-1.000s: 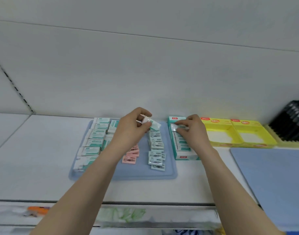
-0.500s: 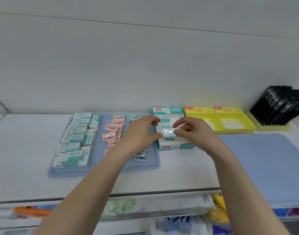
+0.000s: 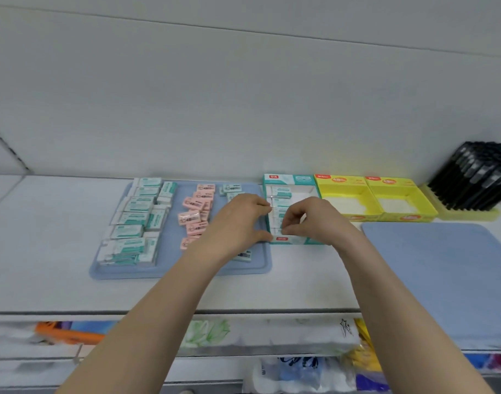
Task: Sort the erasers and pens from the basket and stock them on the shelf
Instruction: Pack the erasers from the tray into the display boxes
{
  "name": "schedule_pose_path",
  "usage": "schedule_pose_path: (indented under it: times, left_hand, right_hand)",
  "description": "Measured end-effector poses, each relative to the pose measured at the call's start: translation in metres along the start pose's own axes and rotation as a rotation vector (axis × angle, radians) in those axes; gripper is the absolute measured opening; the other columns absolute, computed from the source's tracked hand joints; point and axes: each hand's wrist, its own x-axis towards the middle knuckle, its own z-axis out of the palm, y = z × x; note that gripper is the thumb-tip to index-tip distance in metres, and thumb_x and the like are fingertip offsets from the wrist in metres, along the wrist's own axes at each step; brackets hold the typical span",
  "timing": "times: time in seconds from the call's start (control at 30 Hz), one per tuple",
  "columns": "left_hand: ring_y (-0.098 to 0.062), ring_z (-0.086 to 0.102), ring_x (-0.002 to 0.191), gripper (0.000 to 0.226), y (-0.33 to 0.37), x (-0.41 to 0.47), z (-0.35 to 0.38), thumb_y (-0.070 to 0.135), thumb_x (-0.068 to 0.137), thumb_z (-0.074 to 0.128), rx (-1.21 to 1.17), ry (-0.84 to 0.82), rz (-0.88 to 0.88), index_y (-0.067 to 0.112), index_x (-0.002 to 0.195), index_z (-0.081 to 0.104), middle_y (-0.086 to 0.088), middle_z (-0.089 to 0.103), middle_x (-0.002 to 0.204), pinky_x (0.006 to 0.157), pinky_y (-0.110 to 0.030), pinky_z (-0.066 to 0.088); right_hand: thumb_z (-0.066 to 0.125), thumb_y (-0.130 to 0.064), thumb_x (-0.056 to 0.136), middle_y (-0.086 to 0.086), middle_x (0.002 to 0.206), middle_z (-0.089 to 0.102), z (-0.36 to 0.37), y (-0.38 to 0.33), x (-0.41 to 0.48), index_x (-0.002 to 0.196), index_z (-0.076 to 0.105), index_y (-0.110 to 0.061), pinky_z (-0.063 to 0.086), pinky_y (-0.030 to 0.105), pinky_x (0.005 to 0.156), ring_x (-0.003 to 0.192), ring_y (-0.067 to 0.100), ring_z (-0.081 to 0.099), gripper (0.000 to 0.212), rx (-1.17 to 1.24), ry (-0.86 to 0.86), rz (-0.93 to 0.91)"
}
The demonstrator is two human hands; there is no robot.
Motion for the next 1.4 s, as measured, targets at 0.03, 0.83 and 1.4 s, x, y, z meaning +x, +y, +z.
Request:
schedule_pose_path:
  times: [0.03,0.83,1.4]
  left_hand:
    - [-0.015,0.039,0.13,0.061,-0.001,-0.001,-0.002,0.042,0.084,0.069,0.011,0.003,0.008,0.019,0.138,0.052,0.004,0.05,0.139,0.099,-0.024,0.031]
    - [-0.027,0.043,0.115,0.046,-0.153,-0.089,-0.045,0.045,0.088,0.062,0.076,0.269,-0.426,0.019,0.126,0.061,-0.001,0.057,0.125,0.099,-0.031,0.033]
    - [0.003,0.063,0.081,0.027,-0.105,-0.051,-0.07,0.028,0.085,0.071,-0.462,0.466,-0.343,0.03,0.111,0.067,0.014,0.069,0.094,0.077,-0.019,0.05]
  right_hand:
    - [0.078,-0.022,0.075,-0.012,0.079,0.069,0.0,-0.002,0.002,0.073,0.071,-0.029,0.051,0.024,0.072,0.074,0.006,0.06,0.01,-0.019,-0.009,-0.002]
    - [0.061,-0.024,0.09,0.013,0.126,0.061,0.087,-0.197,0.112,0.13,0.055,-0.007,0.043,0.031,0.089,0.114,0.03,0.056,0.044,-0.151,-0.037,-0.292]
    - [0.065,0.003,0.088,0.011,0.084,0.068,0.039,-0.149,0.065,0.096,0.055,-0.004,0.058,0.023,0.065,0.07,0.017,0.068,0.014,1.219,-0.062,-0.111]
